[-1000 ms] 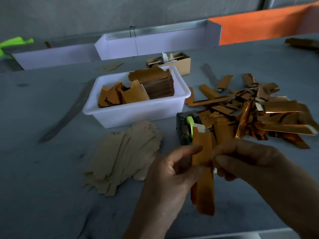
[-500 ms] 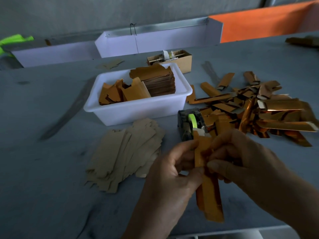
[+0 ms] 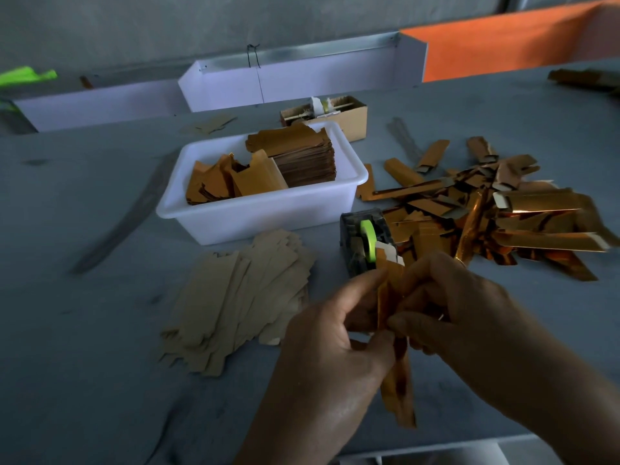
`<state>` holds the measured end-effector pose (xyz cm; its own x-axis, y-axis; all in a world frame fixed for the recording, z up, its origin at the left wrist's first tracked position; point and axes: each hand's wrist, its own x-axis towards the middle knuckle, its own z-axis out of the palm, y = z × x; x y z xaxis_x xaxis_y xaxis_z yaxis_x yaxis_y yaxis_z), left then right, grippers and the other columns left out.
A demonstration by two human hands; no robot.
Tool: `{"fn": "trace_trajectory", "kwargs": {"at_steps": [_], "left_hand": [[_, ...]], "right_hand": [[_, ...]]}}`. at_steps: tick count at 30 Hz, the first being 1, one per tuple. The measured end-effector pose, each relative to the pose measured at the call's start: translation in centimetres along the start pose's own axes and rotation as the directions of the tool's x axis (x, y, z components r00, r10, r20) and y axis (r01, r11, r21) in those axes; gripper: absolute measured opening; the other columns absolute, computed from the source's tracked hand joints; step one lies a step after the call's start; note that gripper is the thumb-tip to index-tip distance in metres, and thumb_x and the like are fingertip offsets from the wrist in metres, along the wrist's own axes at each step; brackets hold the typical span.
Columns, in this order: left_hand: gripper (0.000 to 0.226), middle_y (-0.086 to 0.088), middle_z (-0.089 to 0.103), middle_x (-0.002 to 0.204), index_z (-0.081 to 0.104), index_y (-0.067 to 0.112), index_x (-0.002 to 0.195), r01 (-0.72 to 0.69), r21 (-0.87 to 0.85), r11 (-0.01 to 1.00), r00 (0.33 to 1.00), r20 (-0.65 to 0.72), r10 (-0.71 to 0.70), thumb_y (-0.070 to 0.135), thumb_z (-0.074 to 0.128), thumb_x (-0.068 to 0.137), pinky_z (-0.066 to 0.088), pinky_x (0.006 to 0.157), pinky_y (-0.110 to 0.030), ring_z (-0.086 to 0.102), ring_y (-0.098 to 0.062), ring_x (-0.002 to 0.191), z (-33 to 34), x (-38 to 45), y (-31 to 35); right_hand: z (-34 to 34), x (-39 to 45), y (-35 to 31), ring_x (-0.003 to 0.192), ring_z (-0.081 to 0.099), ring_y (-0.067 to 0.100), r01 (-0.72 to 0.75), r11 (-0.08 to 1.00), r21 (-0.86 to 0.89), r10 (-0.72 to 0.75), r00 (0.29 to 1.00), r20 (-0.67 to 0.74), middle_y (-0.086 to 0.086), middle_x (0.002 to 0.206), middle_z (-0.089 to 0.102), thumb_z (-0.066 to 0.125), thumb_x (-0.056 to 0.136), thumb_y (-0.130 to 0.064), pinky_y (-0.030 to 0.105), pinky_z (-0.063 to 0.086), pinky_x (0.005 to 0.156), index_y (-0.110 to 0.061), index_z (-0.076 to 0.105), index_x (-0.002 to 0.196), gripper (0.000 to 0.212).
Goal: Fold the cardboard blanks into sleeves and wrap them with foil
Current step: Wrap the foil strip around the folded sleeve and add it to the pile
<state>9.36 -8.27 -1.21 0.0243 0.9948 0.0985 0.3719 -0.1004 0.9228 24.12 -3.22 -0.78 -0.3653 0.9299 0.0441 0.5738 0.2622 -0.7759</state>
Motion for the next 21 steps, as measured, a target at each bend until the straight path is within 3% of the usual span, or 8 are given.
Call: {"fn": "trace_trajectory", "kwargs": {"at_steps": [3,8,12,15,18,21], "left_hand": [[0.041,0.024,0.071,0.094,0.061,0.04,0.12,-0.007,-0.021,1.0,1.0,-0.016,0.007,0.014,0.062,0.088,0.052,0.074,-0.011,0.066,0.008,0.088,0.2,0.1,0.2],[0.05,0.013,0.074,0.093,0.066,0.039,0.112,0.046,-0.115,0.992,0.993,-0.107,-0.058,-0.004,0.053,0.091,0.058,0.077,-0.032,0.07,-0.006,0.086,1.0,0.2,-0.5],[0.053,0.015,0.074,0.086,0.068,0.044,0.101,0.023,-0.142,0.99,0.976,-0.211,-0.053,-0.005,0.056,0.087,0.054,0.066,-0.02,0.07,-0.003,0.079,1.6,0.2,-0.8],[0.058,0.015,0.074,0.084,0.069,0.049,0.093,0.001,-0.144,0.99,0.97,-0.242,-0.037,-0.007,0.056,0.085,0.055,0.066,-0.019,0.07,-0.003,0.077,1.8,0.3,-0.5],[0.055,0.013,0.075,0.082,0.07,0.045,0.094,0.003,-0.142,0.99,0.96,-0.276,-0.042,-0.008,0.058,0.084,0.057,0.067,-0.021,0.071,-0.004,0.076,1.8,0.2,-0.7],[0.044,0.016,0.074,0.086,0.07,0.036,0.105,0.004,-0.139,0.99,0.946,-0.321,-0.049,-0.003,0.063,0.084,0.054,0.067,-0.013,0.07,0.001,0.08,1.3,0.1,-0.8]], "right_hand": [[0.2,-0.1,-0.2,0.069,0.059,-0.007,-0.001,0.995,-0.095,-0.003,0.999,-0.046,-0.01,0.07,0.063,0.066,0.077,-0.032,0.015,0.05,0.053,-0.035,0.045,0.083,0.023],[0.3,-0.3,-0.8,0.066,0.06,-0.003,-0.024,0.988,-0.15,0.014,0.998,-0.069,-0.01,0.072,0.062,0.066,0.081,-0.032,0.011,0.049,0.055,-0.035,0.042,0.085,0.024],[0.3,-0.4,-1.4,0.071,0.06,0.004,-0.065,0.972,-0.225,0.044,0.994,-0.098,-0.009,0.078,0.06,0.062,0.084,-0.036,0.02,0.053,0.064,-0.035,0.034,0.089,0.028],[0.4,-0.3,-1.8,0.076,0.061,0.008,-0.105,0.953,-0.284,0.072,0.99,-0.122,-0.007,0.082,0.059,0.058,0.084,-0.041,0.031,0.055,0.072,-0.034,0.03,0.096,0.031],[0.4,-0.4,-2.2,0.072,0.06,0.009,-0.137,0.927,-0.35,0.092,0.985,-0.143,-0.008,0.079,0.057,0.055,0.081,-0.052,0.032,0.055,0.068,-0.036,0.027,0.09,0.034],[-0.1,-0.5,-1.8,0.06,0.056,0.007,-0.152,0.904,-0.401,0.082,0.979,-0.186,-0.007,0.068,0.055,0.047,0.07,-0.065,0.03,0.053,0.057,-0.034,0.031,0.082,0.038]]}}
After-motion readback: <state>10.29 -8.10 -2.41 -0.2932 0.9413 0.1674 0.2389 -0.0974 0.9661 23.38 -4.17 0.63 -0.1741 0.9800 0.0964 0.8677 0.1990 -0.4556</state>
